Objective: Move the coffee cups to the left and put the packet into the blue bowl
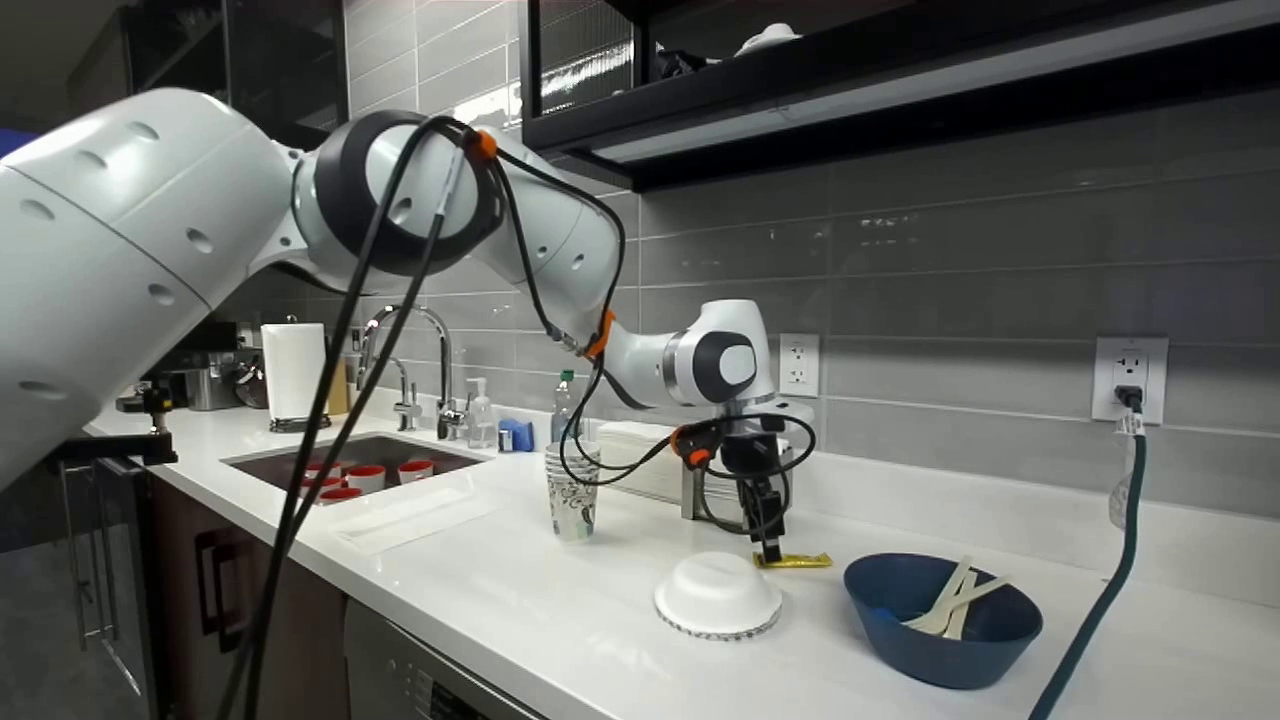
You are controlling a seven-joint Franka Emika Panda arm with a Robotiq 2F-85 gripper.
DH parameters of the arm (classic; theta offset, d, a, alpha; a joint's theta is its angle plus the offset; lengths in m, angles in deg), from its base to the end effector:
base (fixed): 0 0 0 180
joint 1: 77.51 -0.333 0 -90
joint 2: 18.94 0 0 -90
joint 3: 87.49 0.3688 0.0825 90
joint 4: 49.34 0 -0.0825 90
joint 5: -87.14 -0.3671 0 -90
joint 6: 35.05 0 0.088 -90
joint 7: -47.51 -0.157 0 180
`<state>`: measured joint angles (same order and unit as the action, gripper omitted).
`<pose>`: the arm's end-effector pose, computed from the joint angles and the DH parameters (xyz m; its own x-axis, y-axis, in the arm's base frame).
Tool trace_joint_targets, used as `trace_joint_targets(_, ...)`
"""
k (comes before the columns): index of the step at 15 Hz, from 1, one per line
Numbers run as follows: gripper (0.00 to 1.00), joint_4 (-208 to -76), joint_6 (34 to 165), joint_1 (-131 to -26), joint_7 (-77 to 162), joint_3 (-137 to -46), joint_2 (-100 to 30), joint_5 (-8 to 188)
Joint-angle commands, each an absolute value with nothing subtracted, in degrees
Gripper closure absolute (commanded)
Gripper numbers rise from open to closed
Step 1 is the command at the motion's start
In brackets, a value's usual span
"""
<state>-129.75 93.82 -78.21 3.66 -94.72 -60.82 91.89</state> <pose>0.7644 -0.0725 0.2841 0.6908 -0.6984 0.1872 -0.7150 -0.6984 0.0333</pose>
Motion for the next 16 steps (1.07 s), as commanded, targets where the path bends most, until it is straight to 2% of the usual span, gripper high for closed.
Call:
trace_joint_targets(1, 0.49, -127.66, 93.21, -78.02, 3.78, -95.17, -62.53, 89.38)
trace_joint_targets(8, 0.98, -126.78, 92.31, -77.95, 3.79, -95.23, -63.51, 88.41)
trace_joint_targets(16, 1.0, -132.25, 92.85, -79.07, 4.53, -95.0, -56.39, 88.89)
